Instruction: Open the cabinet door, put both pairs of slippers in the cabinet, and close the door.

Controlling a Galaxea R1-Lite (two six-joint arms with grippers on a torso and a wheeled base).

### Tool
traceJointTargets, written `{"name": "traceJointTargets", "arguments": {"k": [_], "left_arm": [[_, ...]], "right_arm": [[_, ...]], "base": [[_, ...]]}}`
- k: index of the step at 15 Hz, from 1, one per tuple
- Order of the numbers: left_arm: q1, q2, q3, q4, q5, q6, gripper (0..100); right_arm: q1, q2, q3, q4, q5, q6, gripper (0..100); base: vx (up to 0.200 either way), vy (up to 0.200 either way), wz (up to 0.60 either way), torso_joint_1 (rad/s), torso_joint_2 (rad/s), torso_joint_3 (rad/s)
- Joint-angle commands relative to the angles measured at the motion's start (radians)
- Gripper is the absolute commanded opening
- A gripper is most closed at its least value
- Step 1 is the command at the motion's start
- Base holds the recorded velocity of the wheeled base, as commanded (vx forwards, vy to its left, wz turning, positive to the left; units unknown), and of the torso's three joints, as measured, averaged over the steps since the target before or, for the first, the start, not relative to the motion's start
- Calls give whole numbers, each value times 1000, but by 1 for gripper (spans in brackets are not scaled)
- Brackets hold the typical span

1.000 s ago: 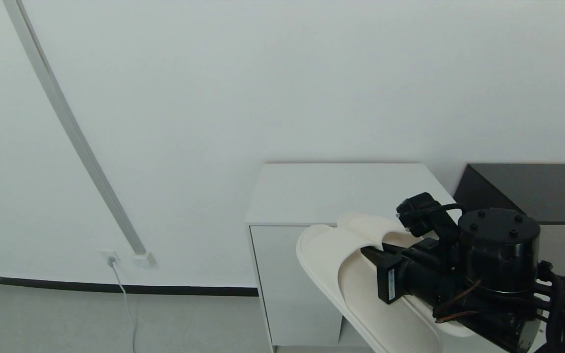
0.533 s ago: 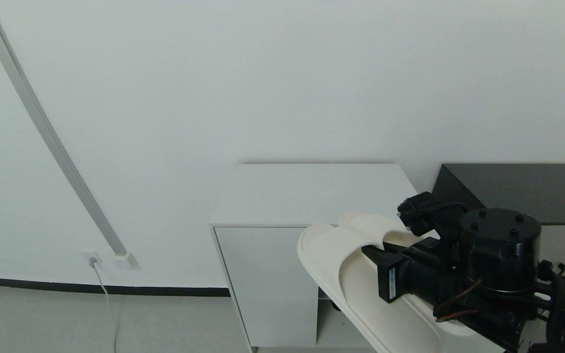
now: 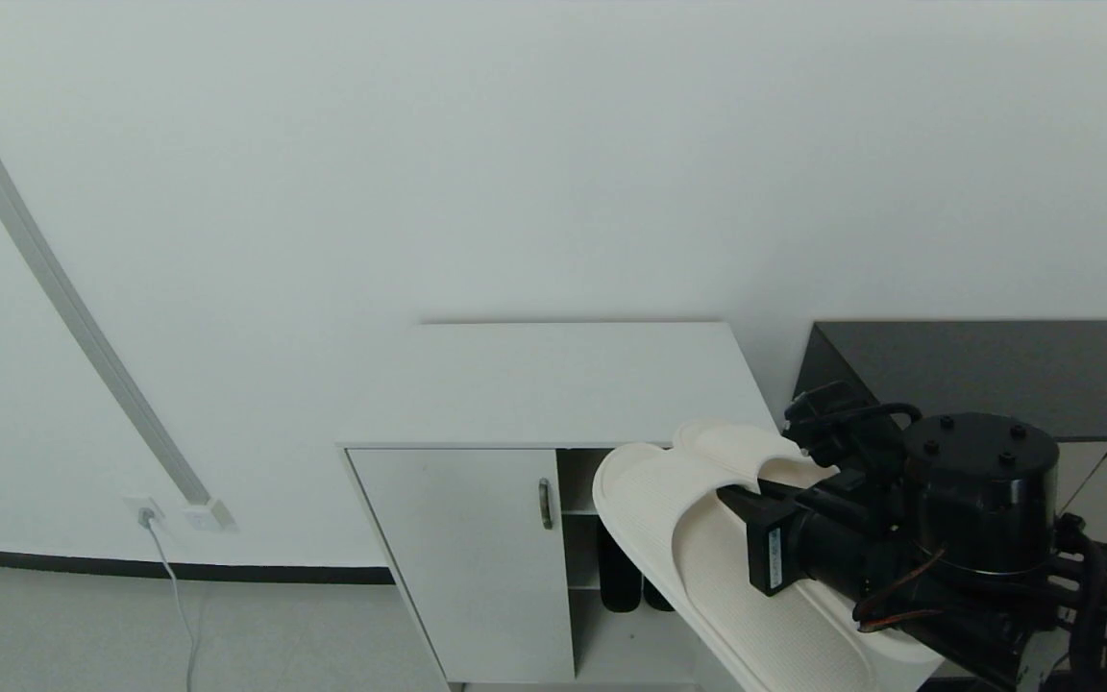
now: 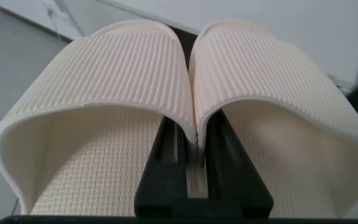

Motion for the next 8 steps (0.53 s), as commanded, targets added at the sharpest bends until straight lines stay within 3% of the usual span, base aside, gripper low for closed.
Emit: {"name": "traceJointTargets", "arguments": {"k": [1, 8], "left_arm": [[-1, 1, 0, 0, 0, -1, 0], [-1, 1, 0, 0, 0, -2, 0]], "right_arm": [[2, 3, 4, 0, 2, 0, 0], [5, 20, 21, -11, 4, 3, 0]], "base": [[0, 0, 0, 0, 0, 0], [0, 0, 0, 0, 0, 0]]}}
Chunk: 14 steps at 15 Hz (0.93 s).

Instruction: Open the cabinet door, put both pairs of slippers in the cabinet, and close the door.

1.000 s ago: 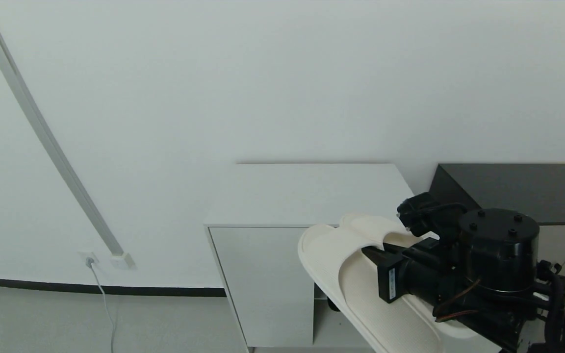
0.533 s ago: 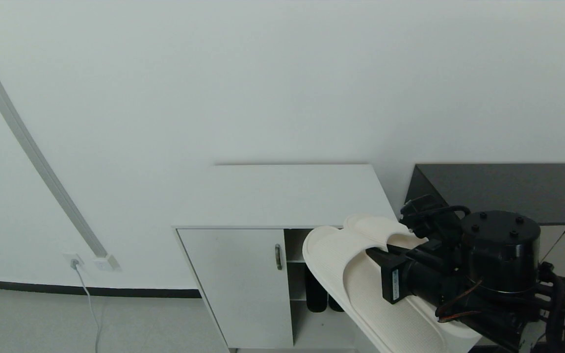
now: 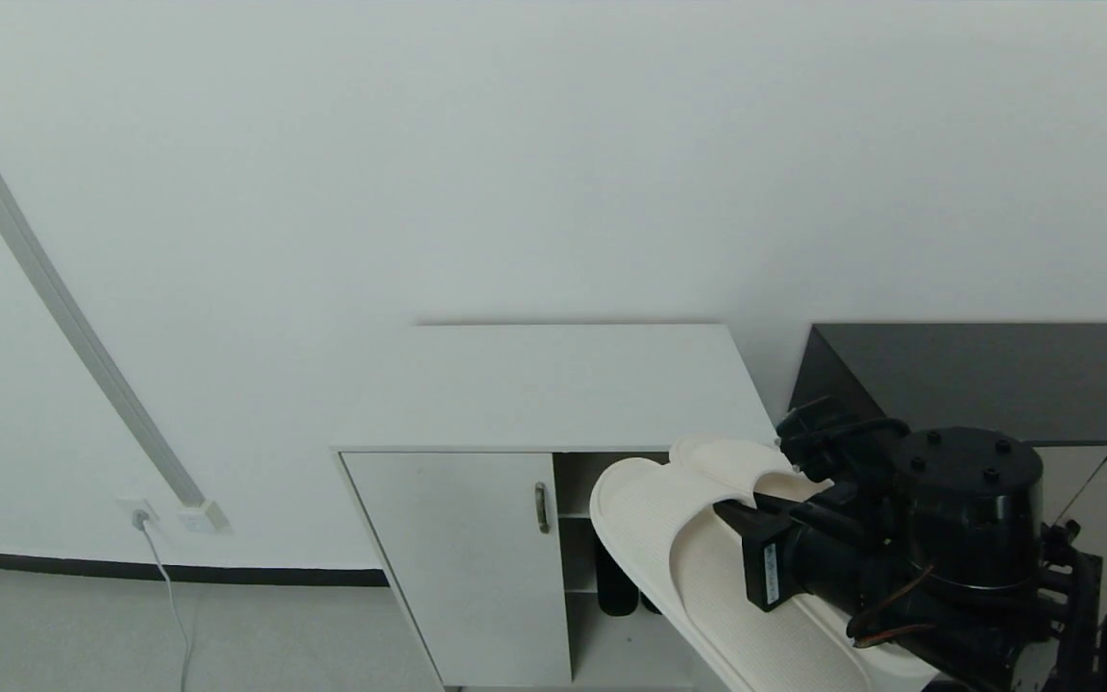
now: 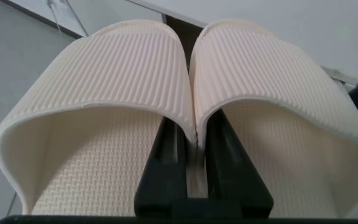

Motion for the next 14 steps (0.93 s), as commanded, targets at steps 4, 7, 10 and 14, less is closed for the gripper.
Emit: {"name": "traceJointTargets", "arguments": {"k": [4, 7, 10, 14], "left_arm": [[0, 1, 1, 0, 0, -1, 0], [0, 1, 1, 0, 0, -1, 0], [0, 1, 1, 0, 0, -1, 0], [0, 1, 1, 0, 0, -1, 0]], "right_arm": [[2, 30, 2, -9, 0, -1, 0], [5, 43, 10, -12, 4, -1, 0], [13, 56, 24, -64, -1, -2, 0], [13, 56, 27, -66, 0, -2, 0]], "base": [[0, 0, 0, 0, 0, 0], [0, 0, 0, 0, 0, 0], [0, 0, 0, -141, 310, 163], [0, 0, 0, -149, 347, 189]]}}
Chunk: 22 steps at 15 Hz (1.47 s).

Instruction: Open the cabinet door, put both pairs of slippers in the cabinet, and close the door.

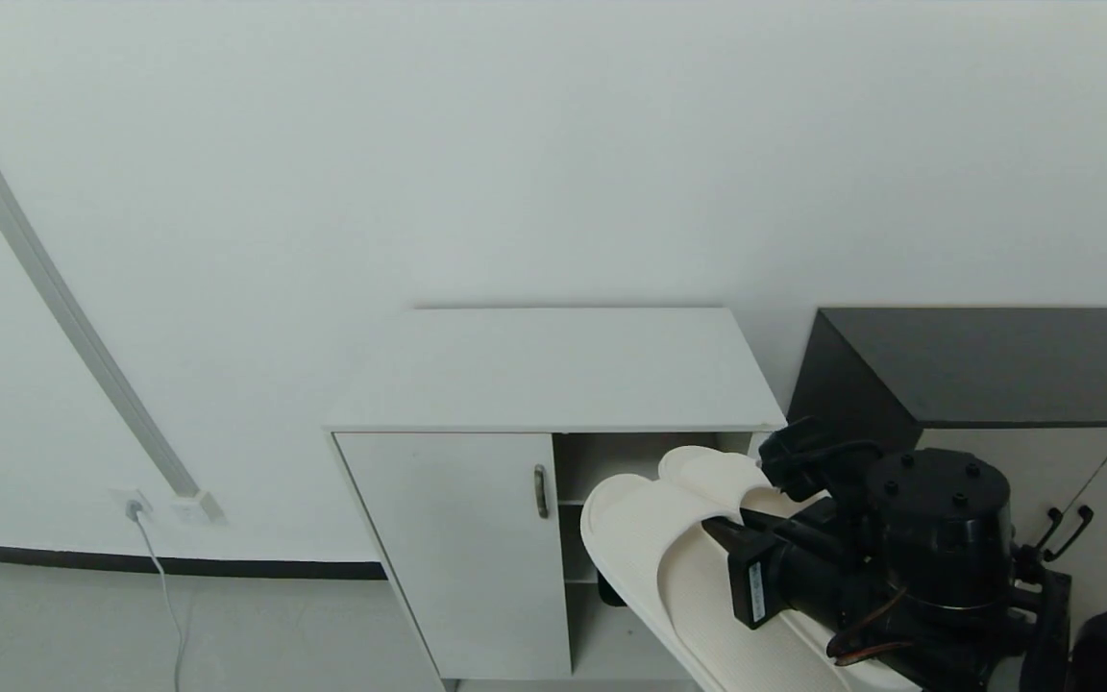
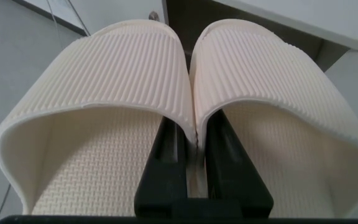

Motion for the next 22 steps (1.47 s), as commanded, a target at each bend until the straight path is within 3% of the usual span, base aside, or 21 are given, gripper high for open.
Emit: {"name": "traceJointTargets", "arguments": {"k": [1, 22], "left_arm": [[0, 1, 0, 0, 0, 0, 0], [0, 1, 0, 0, 0, 0, 0]], "right_arm": [[0, 6, 1, 0, 0, 0, 0], [6, 7, 8, -7, -1, -2, 0]], "base": [[0, 0, 0, -168, 359, 198], [0, 0, 0, -195, 485, 294]]}}
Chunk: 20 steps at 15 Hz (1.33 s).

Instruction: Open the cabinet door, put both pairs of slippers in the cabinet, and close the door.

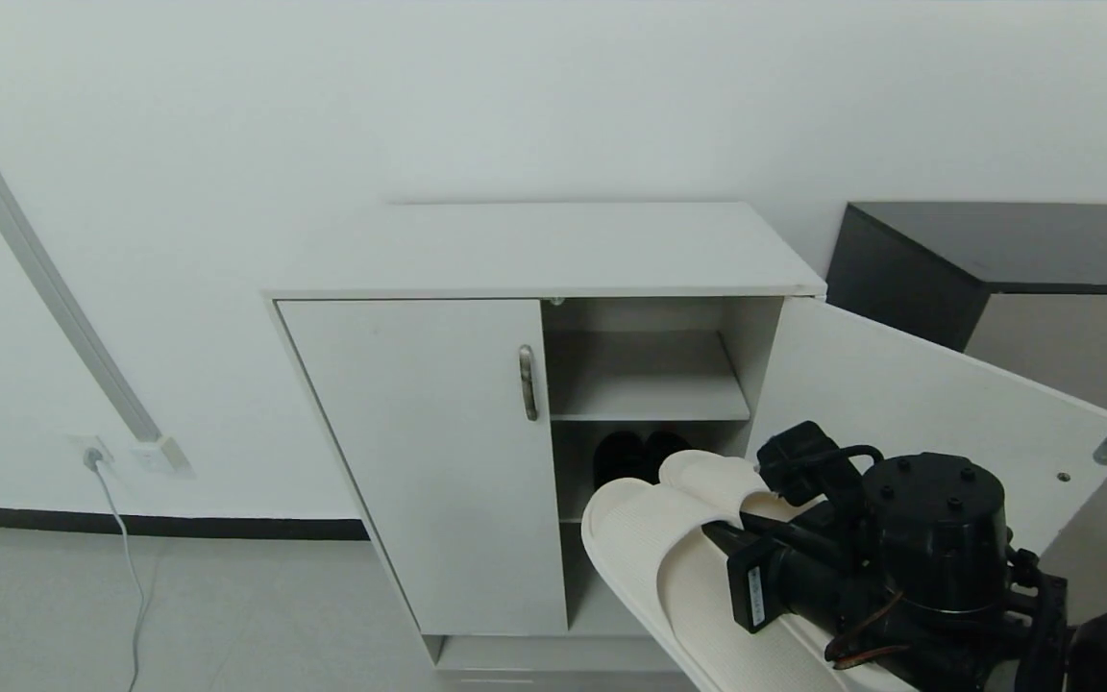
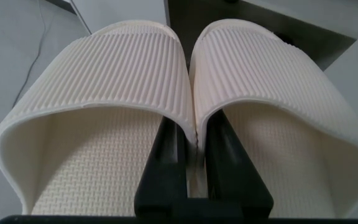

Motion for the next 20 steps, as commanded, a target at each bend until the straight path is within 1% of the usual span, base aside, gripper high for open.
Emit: {"name": "traceJointTargets", "arguments": {"k": [1, 9, 15, 17, 20], "left_arm": [[0, 1, 0, 0, 0, 0, 0], [0, 1, 0, 0, 0, 0, 0], [0, 1, 2, 0, 0, 3, 0], [0, 1, 2, 0, 0, 0, 0], [0, 1, 0, 0, 0, 0, 0]], "right_arm": [[4, -4, 3, 0, 0, 0, 0], [4, 1, 0, -2, -2, -6, 0], [10, 25, -2, -8, 0, -5, 0], [10, 44, -2, -28, -2, -5, 0], [10, 82, 6, -95, -3, -6, 0]], "base": [[0, 0, 0, -168, 496, 325], [0, 0, 0, -121, 461, 339], [0, 0, 0, -33, 420, 374], [0, 0, 0, 5, 144, 137], [0, 0, 0, 2, 20, 14]]}}
